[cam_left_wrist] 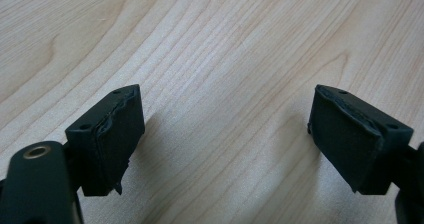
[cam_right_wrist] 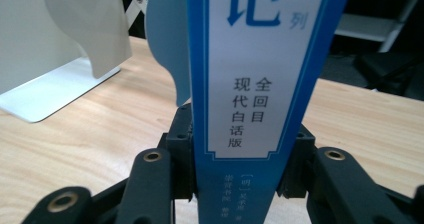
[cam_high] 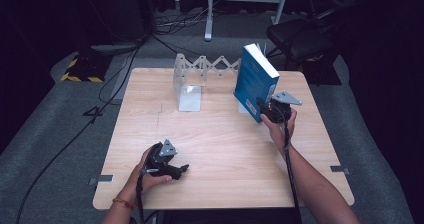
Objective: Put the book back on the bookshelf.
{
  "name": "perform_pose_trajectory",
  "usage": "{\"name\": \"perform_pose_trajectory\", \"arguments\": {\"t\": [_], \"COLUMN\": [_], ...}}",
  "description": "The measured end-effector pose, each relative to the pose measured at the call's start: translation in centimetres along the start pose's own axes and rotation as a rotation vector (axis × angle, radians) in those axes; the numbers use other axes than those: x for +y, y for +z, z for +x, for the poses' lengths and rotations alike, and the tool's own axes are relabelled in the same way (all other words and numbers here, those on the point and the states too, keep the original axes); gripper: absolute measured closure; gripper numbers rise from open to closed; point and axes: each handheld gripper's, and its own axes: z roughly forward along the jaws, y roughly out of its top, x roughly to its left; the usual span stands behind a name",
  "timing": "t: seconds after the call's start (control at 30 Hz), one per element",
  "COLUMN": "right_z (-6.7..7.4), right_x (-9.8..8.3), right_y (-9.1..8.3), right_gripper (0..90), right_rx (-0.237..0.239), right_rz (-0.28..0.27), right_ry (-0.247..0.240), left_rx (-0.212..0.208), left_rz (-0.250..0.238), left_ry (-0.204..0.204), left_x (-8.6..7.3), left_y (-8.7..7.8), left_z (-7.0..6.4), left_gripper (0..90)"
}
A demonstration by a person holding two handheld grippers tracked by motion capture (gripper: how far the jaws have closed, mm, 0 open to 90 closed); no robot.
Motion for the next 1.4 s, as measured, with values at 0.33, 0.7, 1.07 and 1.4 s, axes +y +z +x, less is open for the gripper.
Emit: {"name": "perform_pose_trajectory", "arguments": {"t": [0.33,0.7,1.07,1.4], "right_z": [-1.4,-2.6,-3.0,-2.6], "right_x": [0.9,1.5,2.2,1.7], "right_y": [-1.2,-2.7,-4.5,-6.5], "right_gripper": [55.9,47.1,37.7,30.6], "right_rx": [0.088,0.159,0.243,0.255], "right_rz": [0.068,0.110,0.145,0.188], "right_ry": [-0.070,-0.090,-0.146,-0.224], "left_rx": [0.001,0.000,0.000,0.000], "left_rz": [0.000,0.000,0.000,0.000], "left_ry": [0.001,0.000,-0.002,-0.003], "left_x": [0.0,0.0,0.0,0.0], "left_y": [0.0,0.0,0.0,0.0], "left_z": [0.0,0.0,0.0,0.0], "left_gripper": [15.6,15.7,15.6,15.6]}}
